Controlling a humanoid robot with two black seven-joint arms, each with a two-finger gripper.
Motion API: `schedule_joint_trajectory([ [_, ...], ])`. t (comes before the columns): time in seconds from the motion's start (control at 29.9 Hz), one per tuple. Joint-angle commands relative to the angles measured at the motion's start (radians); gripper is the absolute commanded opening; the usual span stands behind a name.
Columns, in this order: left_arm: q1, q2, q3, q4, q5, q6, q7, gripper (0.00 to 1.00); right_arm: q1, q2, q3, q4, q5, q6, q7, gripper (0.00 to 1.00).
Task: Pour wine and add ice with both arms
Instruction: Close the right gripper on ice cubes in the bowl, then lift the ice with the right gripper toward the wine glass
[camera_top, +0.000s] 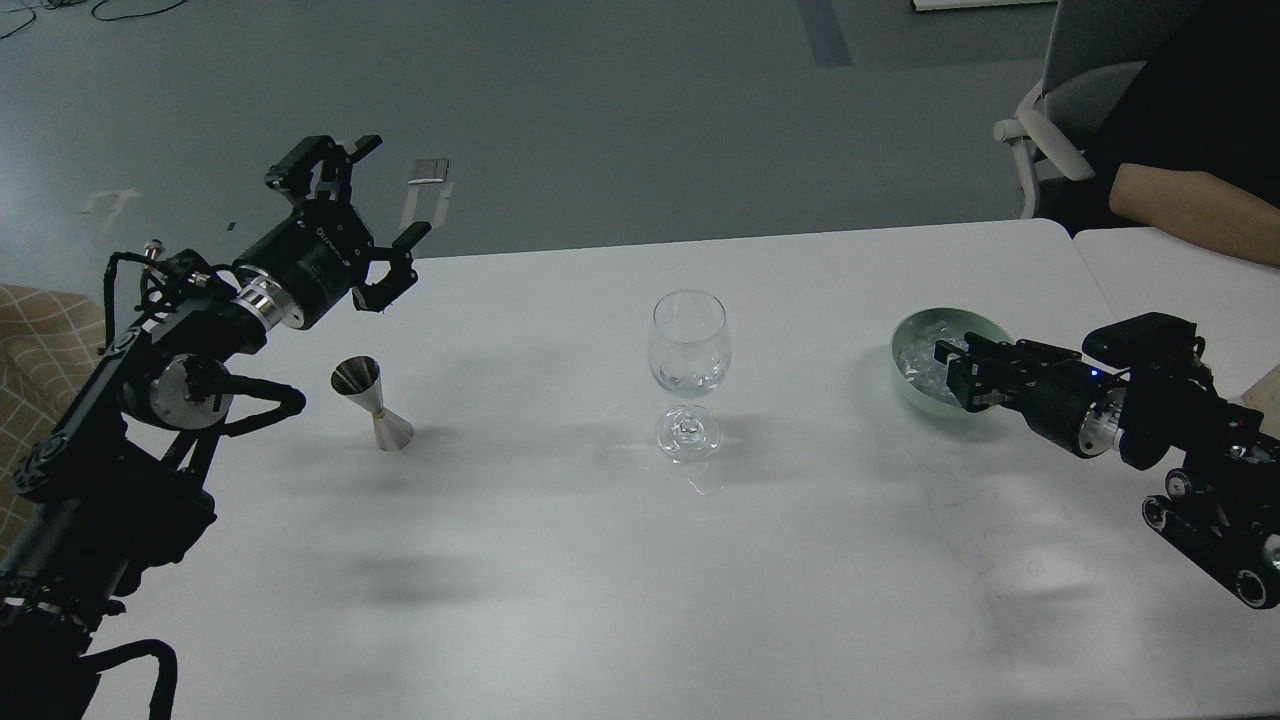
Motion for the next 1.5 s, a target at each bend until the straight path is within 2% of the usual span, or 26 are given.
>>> schedule_joint_trajectory([
  [0.0,0.000,-0.001,0.000,0.000,0.000,0.000,-0.001,0.98,0.002,0.000,0.000,0.000,0.001,0.003,0.000,0.15],
  [0.2,0.000,-0.001,0.000,0.000,0.000,0.000,-0.001,0.98,0.003,0.000,0.002,0.006,0.005,0.003,0.000,0.09],
  [0.43,0.000,-0.001,0.000,0.000,0.000,0.000,-0.001,0.98,0.010,-0.009,0.003,0.043,0.011,0.000,0.000,0.09],
  [0.8,-0.002,-0.001,0.000,0.000,0.000,0.000,-0.001,0.98,0.034,-0.169,0.005,0.251,0.021,0.011,-0.002,0.09],
  [0.97,-0.002,0.000,0.000,0.000,0.000,0.000,-0.001,0.98,0.057,-0.262,0.005,0.415,0.037,0.047,-0.005,0.09],
  [1.2,-0.002,0.000,0.000,0.000,0.000,0.000,0.001,0.98,0.134,-0.295,0.003,0.526,0.055,0.075,-0.008,0.09],
  [1.47,-0.002,0.000,0.000,0.000,0.000,0.000,0.001,0.98,0.253,-0.285,0.003,0.660,0.044,0.190,-0.040,0.09],
])
